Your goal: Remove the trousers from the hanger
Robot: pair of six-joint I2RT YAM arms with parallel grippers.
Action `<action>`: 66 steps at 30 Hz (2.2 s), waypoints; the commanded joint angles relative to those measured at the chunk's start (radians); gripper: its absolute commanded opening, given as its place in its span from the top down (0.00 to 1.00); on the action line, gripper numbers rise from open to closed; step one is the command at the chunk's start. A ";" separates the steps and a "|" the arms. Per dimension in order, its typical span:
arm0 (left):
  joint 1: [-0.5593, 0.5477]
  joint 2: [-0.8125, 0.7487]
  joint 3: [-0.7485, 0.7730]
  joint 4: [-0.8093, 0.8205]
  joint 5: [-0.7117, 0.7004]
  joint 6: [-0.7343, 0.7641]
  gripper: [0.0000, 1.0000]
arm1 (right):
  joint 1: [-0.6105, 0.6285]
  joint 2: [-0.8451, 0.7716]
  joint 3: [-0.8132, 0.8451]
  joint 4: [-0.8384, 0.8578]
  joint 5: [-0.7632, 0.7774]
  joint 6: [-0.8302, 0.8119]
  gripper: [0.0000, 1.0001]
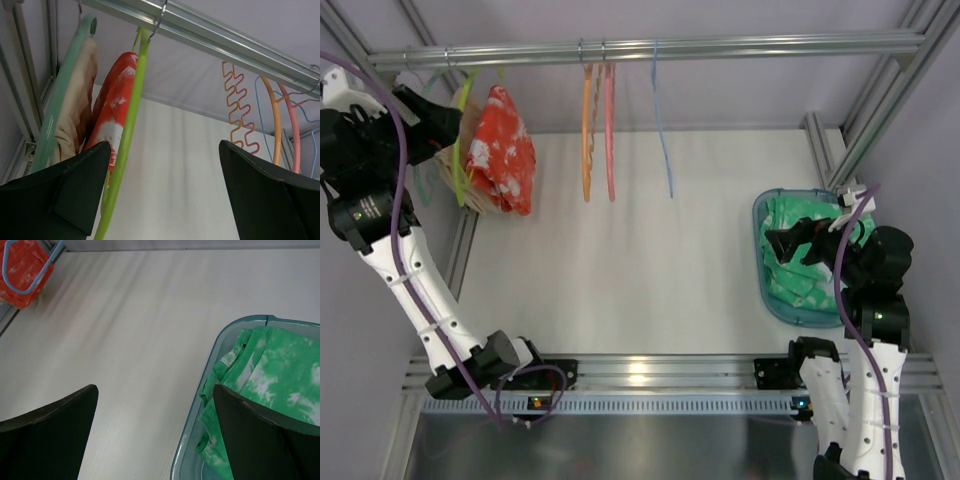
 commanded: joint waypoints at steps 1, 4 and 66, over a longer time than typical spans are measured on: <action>0.083 0.050 0.021 0.038 0.147 -0.001 0.05 | -0.006 -0.002 0.000 0.013 -0.012 -0.017 0.01; 0.100 0.065 0.004 0.039 0.178 0.020 0.05 | -0.006 -0.002 -0.010 0.016 -0.010 -0.016 0.01; -0.173 0.153 -0.413 0.874 0.521 -0.707 0.95 | -0.005 -0.012 -0.045 0.036 0.007 -0.016 0.01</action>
